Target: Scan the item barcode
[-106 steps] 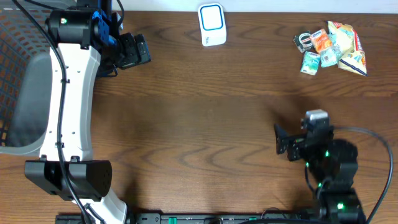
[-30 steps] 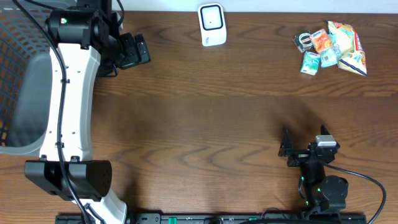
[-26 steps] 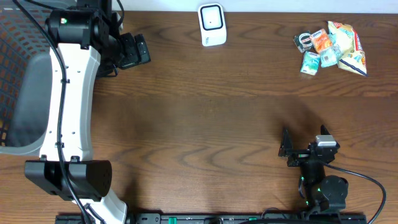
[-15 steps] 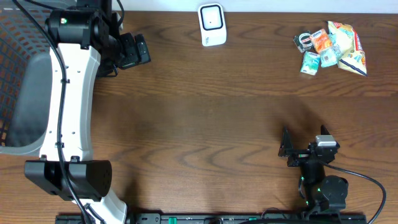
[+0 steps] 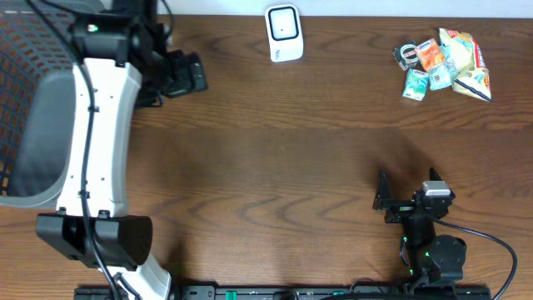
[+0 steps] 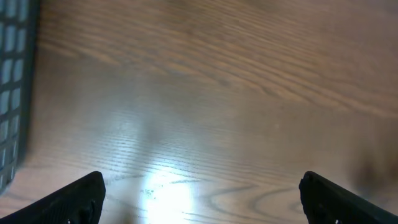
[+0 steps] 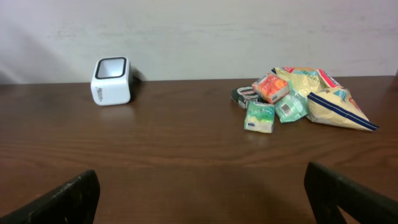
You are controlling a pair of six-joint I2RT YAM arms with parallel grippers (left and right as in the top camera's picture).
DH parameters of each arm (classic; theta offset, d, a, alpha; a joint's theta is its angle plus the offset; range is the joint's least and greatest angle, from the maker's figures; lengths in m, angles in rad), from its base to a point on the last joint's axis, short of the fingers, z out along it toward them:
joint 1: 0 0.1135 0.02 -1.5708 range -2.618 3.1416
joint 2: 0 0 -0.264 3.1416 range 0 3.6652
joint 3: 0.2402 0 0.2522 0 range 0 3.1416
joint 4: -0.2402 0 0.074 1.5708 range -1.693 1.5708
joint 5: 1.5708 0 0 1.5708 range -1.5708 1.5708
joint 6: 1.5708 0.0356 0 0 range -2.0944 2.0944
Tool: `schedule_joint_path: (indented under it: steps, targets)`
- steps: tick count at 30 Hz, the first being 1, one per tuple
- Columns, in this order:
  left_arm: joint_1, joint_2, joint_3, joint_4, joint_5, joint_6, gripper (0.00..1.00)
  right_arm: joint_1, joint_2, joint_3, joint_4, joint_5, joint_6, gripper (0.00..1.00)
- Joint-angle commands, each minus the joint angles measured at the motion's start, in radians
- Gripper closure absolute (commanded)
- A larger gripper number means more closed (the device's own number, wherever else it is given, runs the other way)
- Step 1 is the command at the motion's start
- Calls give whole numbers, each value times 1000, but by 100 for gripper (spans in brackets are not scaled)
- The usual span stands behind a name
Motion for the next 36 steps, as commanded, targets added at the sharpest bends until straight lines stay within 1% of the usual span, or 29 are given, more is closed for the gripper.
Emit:
schedule_joint_path:
  steps: [1, 4, 12, 16, 19, 21, 27, 28, 29, 31, 36]
  targets:
    - [-65, -15, -5, 14, -68, 40, 2, 11, -7, -2, -5, -2, -12, 1]
    - [-97, -34, -5, 26, -116, 39, 2, 11, -7, -2, -5, -2, -12, 1]
    - [-103, -114, -7, 32, -118, 39, 2, 11, -7, -2, -5, -2, -12, 1]
    - [-103, -194, -70, 56, -132, 39, 2, 11, -7, -2, -5, -3, -12, 1]
    - [-103, -291, -209, 137, -133, 39, 2, 11, -7, -2, -5, -3, -12, 1]
    - [-103, -362, -332, 215, -133, 39, 2, 11, -7, -2, -5, -2, -12, 1]
    - [-100, -604, -765, 583, -131, 102, 2, 11, -7, -2, -5, -2, -12, 1]
    - [-97, -667, -864, 659, -130, 114, 2, 11, -7, -2, -5, -2, -12, 1]
    - [-89, -706, -924, 694, -128, 114, 2, 11, -7, -2, -5, -2, -12, 1]
    - [-65, -781, -1027, 737, -127, 114, 2, 11, -7, -2, -5, -2, -12, 1]
    - [34, -978, -1226, 742, -95, 113, 2, 11, -7, -2, -5, -2, -12, 1]
